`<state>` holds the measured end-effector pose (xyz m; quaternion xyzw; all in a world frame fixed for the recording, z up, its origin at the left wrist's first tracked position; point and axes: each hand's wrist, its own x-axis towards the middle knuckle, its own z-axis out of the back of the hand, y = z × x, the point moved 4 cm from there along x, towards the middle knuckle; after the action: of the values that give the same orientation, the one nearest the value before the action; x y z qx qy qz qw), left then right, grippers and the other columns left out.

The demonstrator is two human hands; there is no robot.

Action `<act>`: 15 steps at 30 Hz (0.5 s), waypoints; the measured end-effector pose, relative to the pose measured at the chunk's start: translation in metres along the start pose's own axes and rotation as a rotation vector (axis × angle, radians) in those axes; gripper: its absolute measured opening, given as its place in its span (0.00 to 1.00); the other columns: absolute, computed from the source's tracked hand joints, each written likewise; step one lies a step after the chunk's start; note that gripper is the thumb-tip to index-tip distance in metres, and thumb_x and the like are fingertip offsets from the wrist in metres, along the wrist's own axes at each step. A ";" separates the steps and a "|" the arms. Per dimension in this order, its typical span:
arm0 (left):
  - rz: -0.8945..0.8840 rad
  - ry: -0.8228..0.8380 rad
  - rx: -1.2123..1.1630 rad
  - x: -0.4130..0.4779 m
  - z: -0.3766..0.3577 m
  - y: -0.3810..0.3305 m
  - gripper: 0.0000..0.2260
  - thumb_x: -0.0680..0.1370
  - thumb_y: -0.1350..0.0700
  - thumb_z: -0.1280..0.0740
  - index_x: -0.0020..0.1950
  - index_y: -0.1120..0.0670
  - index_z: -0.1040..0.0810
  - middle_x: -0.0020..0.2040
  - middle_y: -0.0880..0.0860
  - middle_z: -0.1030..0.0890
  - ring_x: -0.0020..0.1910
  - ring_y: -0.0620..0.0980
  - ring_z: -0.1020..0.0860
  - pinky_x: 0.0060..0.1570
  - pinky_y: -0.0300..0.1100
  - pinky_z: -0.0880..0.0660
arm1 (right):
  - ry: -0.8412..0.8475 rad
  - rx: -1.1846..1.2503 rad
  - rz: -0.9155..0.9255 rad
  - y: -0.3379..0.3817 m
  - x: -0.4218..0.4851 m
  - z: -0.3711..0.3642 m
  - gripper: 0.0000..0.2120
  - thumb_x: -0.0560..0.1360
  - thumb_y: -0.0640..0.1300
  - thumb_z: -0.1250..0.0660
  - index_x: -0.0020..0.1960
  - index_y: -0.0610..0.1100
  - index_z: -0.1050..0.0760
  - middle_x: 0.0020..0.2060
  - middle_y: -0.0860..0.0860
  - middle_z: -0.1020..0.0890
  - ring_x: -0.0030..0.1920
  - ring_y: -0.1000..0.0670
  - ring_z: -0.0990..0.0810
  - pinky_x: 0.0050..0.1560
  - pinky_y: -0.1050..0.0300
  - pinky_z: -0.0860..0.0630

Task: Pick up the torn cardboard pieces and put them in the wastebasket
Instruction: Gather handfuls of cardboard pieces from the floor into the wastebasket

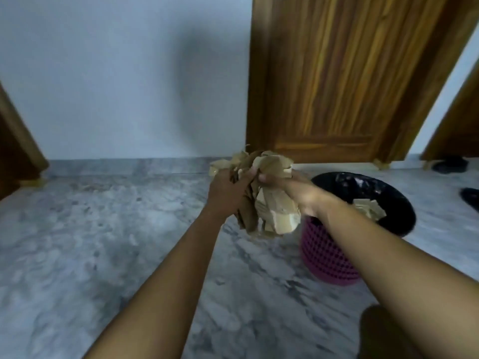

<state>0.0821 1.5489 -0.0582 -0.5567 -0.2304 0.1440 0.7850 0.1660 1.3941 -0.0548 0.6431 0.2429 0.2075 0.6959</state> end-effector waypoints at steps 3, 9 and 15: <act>-0.054 0.128 -0.013 0.045 -0.107 -0.025 0.16 0.76 0.39 0.32 0.51 0.50 0.16 0.45 0.48 0.14 0.46 0.46 0.17 0.51 0.47 0.20 | -0.112 0.009 0.019 -0.005 0.017 0.111 0.18 0.68 0.48 0.20 0.56 0.45 0.17 0.52 0.46 0.14 0.56 0.44 0.16 0.65 0.41 0.25; -0.108 0.357 0.054 0.095 -0.267 -0.026 0.14 0.77 0.41 0.32 0.55 0.49 0.18 0.48 0.47 0.15 0.50 0.46 0.18 0.54 0.51 0.20 | -0.391 -0.046 0.055 -0.050 0.021 0.260 0.18 0.69 0.43 0.21 0.57 0.43 0.18 0.48 0.49 0.13 0.52 0.49 0.15 0.56 0.54 0.20; 0.190 0.743 0.255 0.109 -0.328 0.016 0.34 0.75 0.29 0.43 0.74 0.49 0.34 0.69 0.50 0.28 0.66 0.52 0.28 0.68 0.47 0.33 | -0.591 -0.397 0.029 -0.099 0.033 0.300 0.33 0.62 0.55 0.17 0.61 0.47 0.28 0.52 0.51 0.19 0.51 0.51 0.18 0.45 0.59 0.21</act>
<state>0.3466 1.3416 -0.1417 -0.4878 0.1411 0.0324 0.8608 0.3715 1.1668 -0.1396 0.5311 -0.0228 0.0654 0.8445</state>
